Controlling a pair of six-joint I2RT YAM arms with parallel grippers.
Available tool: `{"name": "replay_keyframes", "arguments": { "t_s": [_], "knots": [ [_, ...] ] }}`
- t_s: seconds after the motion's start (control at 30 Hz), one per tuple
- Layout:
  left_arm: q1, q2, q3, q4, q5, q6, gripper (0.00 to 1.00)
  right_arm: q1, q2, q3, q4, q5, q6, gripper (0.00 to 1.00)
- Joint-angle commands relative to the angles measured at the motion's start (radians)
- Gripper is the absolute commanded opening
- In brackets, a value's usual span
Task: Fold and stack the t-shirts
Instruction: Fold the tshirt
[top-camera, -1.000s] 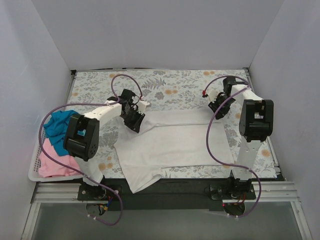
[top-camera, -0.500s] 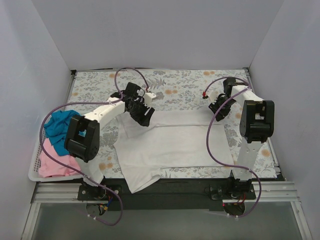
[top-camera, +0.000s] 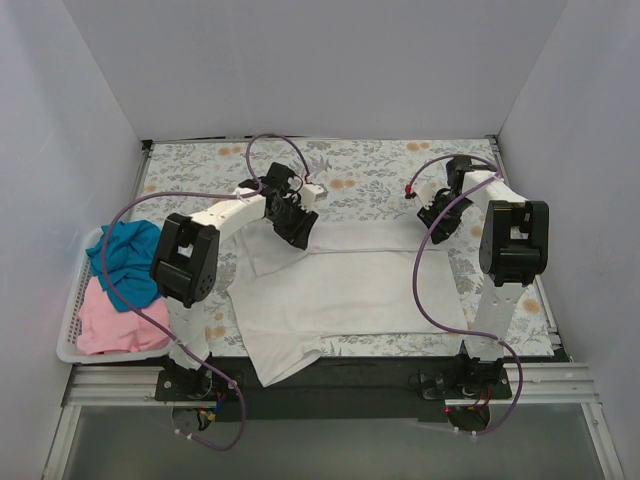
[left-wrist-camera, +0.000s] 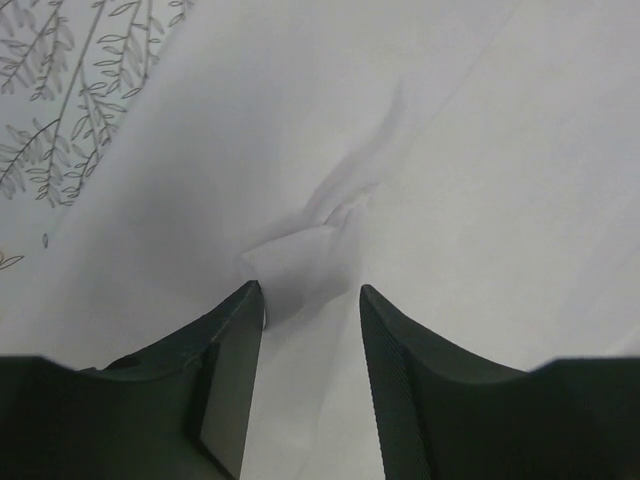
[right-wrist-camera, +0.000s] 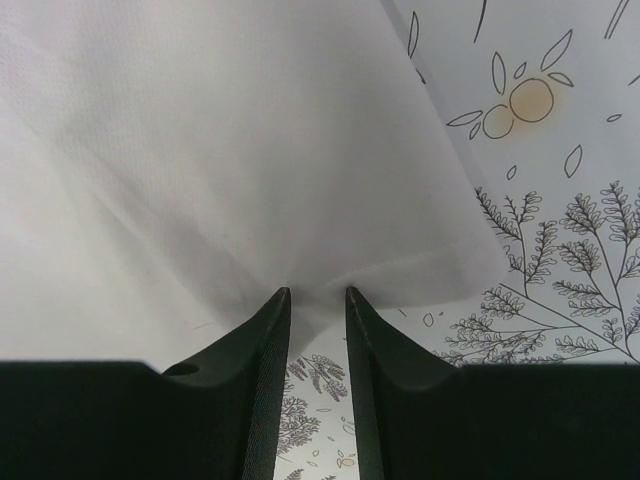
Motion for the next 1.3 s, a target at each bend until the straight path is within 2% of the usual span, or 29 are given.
{"name": "replay_keyframes", "arguments": {
  "t_s": [0.0,0.23,0.27,0.37,0.57,0.67,0.7,0.9,1.17,1.23,1.27],
  "knots": [
    [-0.072,-0.078,-0.022,-0.018,0.002,0.000,0.40,-0.002,-0.032,0.042,-0.034,-0.015,-0.010,0.35],
    [-0.244,-0.147,-0.119,-0.003,-0.167,-0.030,0.37,-0.004,-0.025,0.053,-0.034,-0.016,-0.009,0.35],
    [-0.264,-0.142,-0.131,0.000,-0.231,-0.047,0.39,-0.004,-0.023,0.054,-0.034,-0.015,-0.007,0.35],
    [-0.324,-0.142,-0.151,-0.003,-0.300,-0.059,0.47,-0.004,-0.022,0.059,-0.034,-0.013,-0.009,0.34],
    [-0.333,-0.254,-0.177,0.017,-0.286,-0.032,0.52,-0.004,-0.019,0.062,-0.035,-0.013,-0.010,0.34],
    [-0.283,-0.340,-0.203,0.040,-0.260,-0.020,0.56,-0.002,-0.017,0.063,-0.035,-0.011,-0.010,0.34],
    [-0.228,-0.346,-0.188,0.031,-0.250,-0.021,0.58,-0.004,-0.019,0.063,-0.035,-0.015,-0.010,0.34],
    [0.004,-0.261,-0.105,-0.087,-0.086,-0.026,0.58,-0.004,-0.019,0.066,-0.035,-0.013,-0.007,0.34],
    [0.067,-0.144,-0.068,-0.204,0.054,-0.027,0.59,-0.004,-0.025,0.070,-0.037,-0.007,-0.007,0.34],
    [0.067,-0.144,-0.082,-0.228,0.079,-0.017,0.57,-0.004,-0.026,0.068,-0.038,-0.002,-0.009,0.34],
    [0.067,-0.147,-0.090,-0.254,0.100,-0.009,0.53,-0.004,-0.028,0.065,-0.038,-0.001,-0.010,0.33]
  ]
}}
